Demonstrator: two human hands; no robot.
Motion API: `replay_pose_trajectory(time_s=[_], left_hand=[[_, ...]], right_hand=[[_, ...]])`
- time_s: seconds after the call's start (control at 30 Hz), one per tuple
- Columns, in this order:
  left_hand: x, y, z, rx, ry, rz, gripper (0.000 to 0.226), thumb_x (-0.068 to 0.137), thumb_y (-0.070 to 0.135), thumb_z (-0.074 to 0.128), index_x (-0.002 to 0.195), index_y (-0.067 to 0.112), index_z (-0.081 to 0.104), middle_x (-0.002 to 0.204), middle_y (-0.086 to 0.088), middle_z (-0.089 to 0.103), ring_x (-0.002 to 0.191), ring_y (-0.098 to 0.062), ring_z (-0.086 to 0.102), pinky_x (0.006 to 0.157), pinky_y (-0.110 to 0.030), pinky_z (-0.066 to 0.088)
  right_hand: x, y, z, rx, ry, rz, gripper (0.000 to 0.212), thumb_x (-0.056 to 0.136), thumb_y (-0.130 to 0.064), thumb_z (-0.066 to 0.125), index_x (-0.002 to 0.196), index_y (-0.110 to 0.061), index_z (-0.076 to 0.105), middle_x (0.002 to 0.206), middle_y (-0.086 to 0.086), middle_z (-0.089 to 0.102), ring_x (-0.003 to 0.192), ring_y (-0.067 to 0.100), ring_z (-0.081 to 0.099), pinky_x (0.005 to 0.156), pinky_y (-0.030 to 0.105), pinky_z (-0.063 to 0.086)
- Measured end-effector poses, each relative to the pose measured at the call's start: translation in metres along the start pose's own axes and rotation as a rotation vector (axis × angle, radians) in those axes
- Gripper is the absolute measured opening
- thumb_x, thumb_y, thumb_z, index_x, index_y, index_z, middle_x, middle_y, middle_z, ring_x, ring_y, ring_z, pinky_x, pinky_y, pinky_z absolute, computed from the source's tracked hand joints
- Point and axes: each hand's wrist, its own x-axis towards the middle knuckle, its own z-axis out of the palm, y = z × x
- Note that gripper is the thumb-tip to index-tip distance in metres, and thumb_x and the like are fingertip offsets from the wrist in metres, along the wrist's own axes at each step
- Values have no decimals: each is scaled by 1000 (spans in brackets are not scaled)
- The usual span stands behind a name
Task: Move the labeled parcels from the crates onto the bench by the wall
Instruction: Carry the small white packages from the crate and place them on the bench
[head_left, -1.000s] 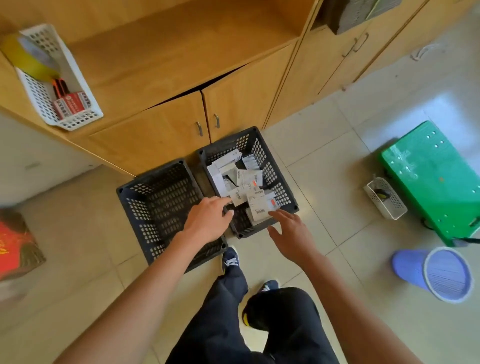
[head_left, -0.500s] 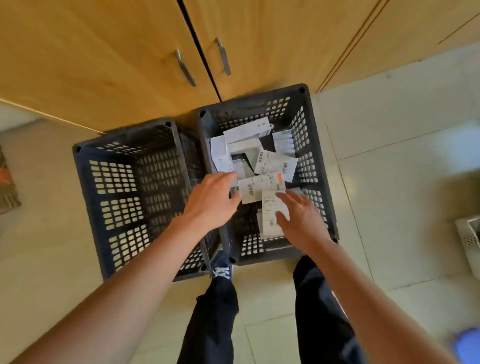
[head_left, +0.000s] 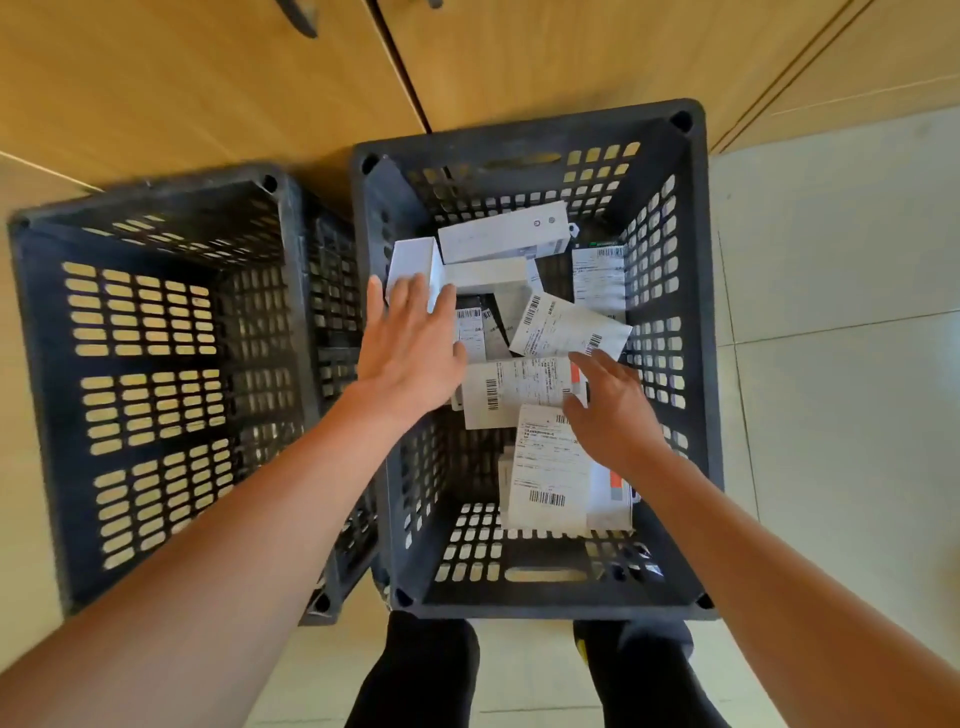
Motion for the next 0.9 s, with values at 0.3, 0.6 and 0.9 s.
replay_pose_trajectory(time_s=[0.3, 0.6, 0.9], left_hand=[[-1, 32, 42, -67, 180, 146, 60, 93, 35, 56, 149, 18, 42, 165, -8, 19, 155, -35, 2, 116, -73, 13], [22, 37, 81, -164, 319, 304, 92, 83, -4, 59, 161, 14, 14, 168, -19, -8, 155, -36, -11, 116, -58, 32], [36, 26, 104, -453, 184, 141, 118, 84, -4, 70, 160, 24, -15, 169, -12, 1, 156, -28, 3, 120, -51, 26]], right_hand=[[58, 27, 20, -23, 12, 105, 63, 102, -16, 48, 158, -26, 23, 168, 2, 10, 154, 28, 4, 122, 48, 19], [105, 45, 23, -277, 8, 2, 98, 90, 9, 56, 160, -37, 5, 169, 0, -8, 155, 28, -7, 123, 54, 19], [118, 71, 39, -378, -1, -46, 106, 91, 1, 64, 157, -45, -4, 165, -4, -25, 152, 27, -22, 122, 50, 11]])
